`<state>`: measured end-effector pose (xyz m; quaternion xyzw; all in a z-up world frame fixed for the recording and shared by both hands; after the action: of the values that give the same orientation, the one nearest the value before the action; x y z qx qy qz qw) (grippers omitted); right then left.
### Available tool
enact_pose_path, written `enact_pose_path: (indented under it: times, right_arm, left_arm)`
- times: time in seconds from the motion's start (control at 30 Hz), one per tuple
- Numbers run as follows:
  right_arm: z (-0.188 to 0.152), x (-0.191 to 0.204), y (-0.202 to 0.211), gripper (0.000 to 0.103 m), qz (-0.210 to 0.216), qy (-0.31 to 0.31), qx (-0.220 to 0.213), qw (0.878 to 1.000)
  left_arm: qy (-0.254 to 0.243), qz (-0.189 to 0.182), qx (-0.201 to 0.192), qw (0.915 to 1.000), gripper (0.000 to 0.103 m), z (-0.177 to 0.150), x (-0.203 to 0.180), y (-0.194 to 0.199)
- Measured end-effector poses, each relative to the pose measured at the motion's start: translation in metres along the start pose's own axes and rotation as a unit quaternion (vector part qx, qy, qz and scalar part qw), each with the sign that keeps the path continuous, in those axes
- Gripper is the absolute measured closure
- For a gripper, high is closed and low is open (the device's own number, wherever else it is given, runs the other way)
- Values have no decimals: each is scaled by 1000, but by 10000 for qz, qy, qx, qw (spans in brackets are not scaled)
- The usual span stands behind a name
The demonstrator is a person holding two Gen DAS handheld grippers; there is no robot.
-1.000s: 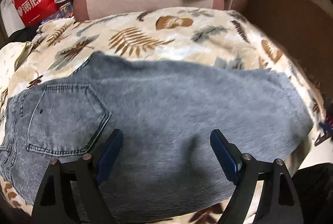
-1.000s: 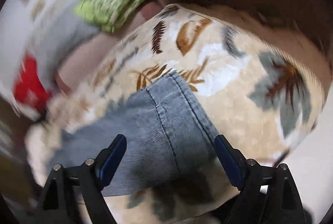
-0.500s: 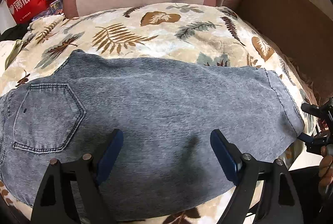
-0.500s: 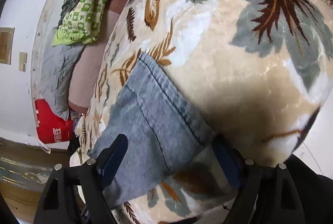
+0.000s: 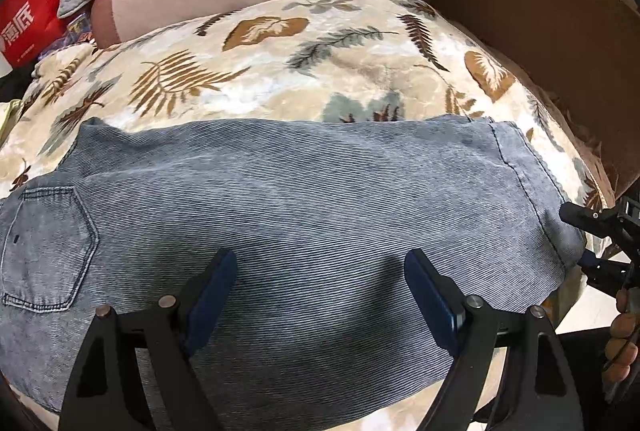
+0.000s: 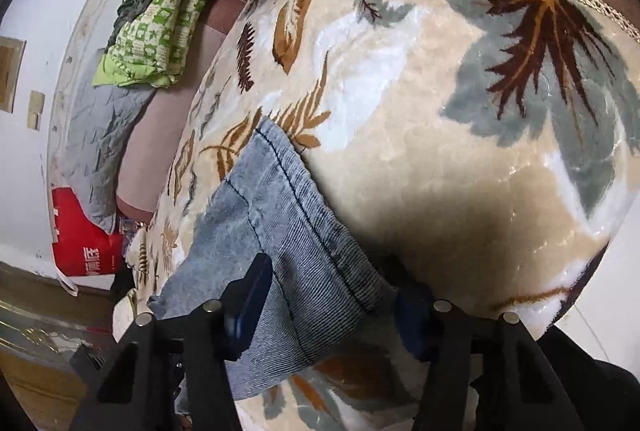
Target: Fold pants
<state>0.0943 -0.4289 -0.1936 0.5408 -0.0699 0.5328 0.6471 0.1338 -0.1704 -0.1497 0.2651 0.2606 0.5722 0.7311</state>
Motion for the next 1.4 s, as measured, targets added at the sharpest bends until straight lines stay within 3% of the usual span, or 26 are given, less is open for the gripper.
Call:
enact_pose_path:
  times: [0.2, 0.23, 0.27, 0.33, 0.37, 0.47, 0.63, 0.73, 0.83, 0.97, 1.03, 1.13, 1.2, 1.23, 1.27, 1.33, 1.4]
  right_arm:
    - [0, 2, -1, 42, -64, 117, 10, 9999]
    - [0, 3, -1, 49, -104, 157, 4, 9998]
    - [1, 2, -1, 63, -205, 254, -7, 9995]
    - [1, 0, -2, 69, -285, 326, 36, 9991]
    - [2, 0, -2, 71, -302, 384, 52, 9988]
    - [2, 10, -1, 76, -356, 663, 21, 9972]
    - [8, 58, 19, 77, -256, 1437, -396, 9885]
    - [-1, 111, 34, 77, -47, 2152, -684, 9742]
    - [-31, 172, 44, 77, 293, 2983, -881, 9500]
    - [-107, 235, 38, 77, 803, 3894, -758, 9144]
    - [-161, 250, 18, 77, 989, 4193, -413, 9015]
    - [-223, 243, -17, 69, 1087, 4409, 108, 8909]
    - [-270, 221, -46, 61, 1082, 4457, 853, 8845]
    - [-271, 221, -43, 59, 1156, 4490, 687, 8834]
    - [-270, 225, -35, 50, 1297, 4545, 551, 8795]
    - [-266, 227, -24, 34, 1607, 4102, 859, 8936]
    - [-242, 219, -9, 33, 1731, 3508, 862, 9163]
  left_arm:
    - [91, -62, 9, 9999, 17, 2, -10, -2]
    - [14, -8, -5, 10000, 17, 2, -13, -3]
    - [-149, 141, 2, 9998, 17, 2, -15, -6]
    - [-582, 421, 210, 9972, 17, -6, -20, -18]
    - [-815, 528, 360, 9946, 15, -13, -22, -27]
    - [-860, 638, 300, 9938, 14, -9, -22, -30]
    - [-551, 394, 349, 9971, 14, -6, -15, -27]
    - [-19, 287, 83, 9996, 15, 5, 6, -8]
    - [566, 340, -339, 9972, 15, 20, 46, 23]
    - [1212, 669, -753, 9875, 15, 23, 117, 67]
    - [1469, 949, -829, 9811, 15, 15, 152, 85]
    - [1591, 1169, -823, 9769, 15, 4, 180, 97]
    - [1585, 1202, -762, 9771, 15, -2, 186, 100]
    - [1556, 1186, -737, 9779, 15, -2, 185, 99]
    - [1499, 1151, -729, 9793, 15, 0, 182, 97]
    - [1414, 1033, -754, 9816, 15, 8, 168, 92]
    - [1297, 855, -794, 9847, 15, 14, 151, 93]
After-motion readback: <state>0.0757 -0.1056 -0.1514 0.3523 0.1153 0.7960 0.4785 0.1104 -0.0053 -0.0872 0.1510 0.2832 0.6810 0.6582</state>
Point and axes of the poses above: each gripper's, at about its wrist camera, not at the fingertips, and y roughly against the way its jaws point, x to its left, z to its top, the point moved 10 cm from there along -y, roughly the way its jaws point, and after that the axes turned 15 degrees about -x, right-handed, at the moved point
